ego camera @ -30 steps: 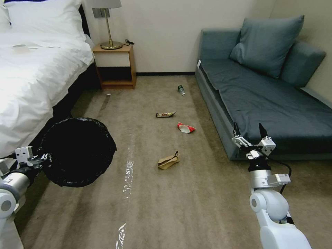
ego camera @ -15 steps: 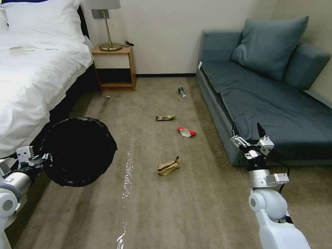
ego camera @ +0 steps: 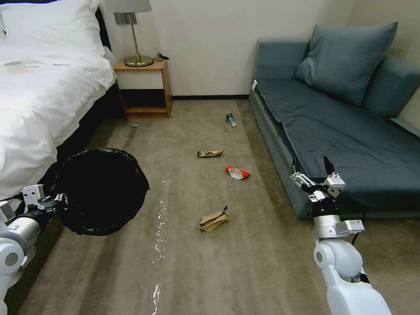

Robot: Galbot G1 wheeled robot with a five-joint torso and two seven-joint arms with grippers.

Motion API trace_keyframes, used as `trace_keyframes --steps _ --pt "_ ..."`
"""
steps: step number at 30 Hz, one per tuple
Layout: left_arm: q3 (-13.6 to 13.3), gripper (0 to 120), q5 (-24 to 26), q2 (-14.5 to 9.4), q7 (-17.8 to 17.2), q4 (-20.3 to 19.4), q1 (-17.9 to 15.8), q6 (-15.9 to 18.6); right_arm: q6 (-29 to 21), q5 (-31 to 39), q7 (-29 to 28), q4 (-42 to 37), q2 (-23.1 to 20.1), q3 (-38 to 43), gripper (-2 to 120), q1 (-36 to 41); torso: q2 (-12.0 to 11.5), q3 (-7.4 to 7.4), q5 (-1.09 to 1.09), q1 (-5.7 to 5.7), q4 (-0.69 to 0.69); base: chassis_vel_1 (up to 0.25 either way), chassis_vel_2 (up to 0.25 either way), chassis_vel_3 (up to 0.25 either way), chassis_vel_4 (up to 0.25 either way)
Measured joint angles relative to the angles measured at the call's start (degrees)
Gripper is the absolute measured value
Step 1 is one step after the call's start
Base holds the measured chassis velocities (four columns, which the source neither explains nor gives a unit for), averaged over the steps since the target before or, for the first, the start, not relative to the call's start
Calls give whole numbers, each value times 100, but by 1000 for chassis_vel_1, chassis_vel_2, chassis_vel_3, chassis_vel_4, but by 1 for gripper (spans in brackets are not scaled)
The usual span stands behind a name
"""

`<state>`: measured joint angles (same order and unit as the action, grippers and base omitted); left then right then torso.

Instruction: Pick up the trash bin, then pick up the garbage on the floor and place it into the trash bin.

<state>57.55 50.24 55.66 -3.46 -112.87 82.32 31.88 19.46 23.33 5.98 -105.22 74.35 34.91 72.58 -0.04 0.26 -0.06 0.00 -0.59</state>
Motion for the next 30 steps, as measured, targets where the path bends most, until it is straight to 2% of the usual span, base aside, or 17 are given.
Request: trace_keyframes --steps 30 --pt "-65 1 -14 -21 -31 9 -44 -41 154 -92 155 30 -12 -3 100 30 0 0 0 0 -1 -83 82 85 -80"
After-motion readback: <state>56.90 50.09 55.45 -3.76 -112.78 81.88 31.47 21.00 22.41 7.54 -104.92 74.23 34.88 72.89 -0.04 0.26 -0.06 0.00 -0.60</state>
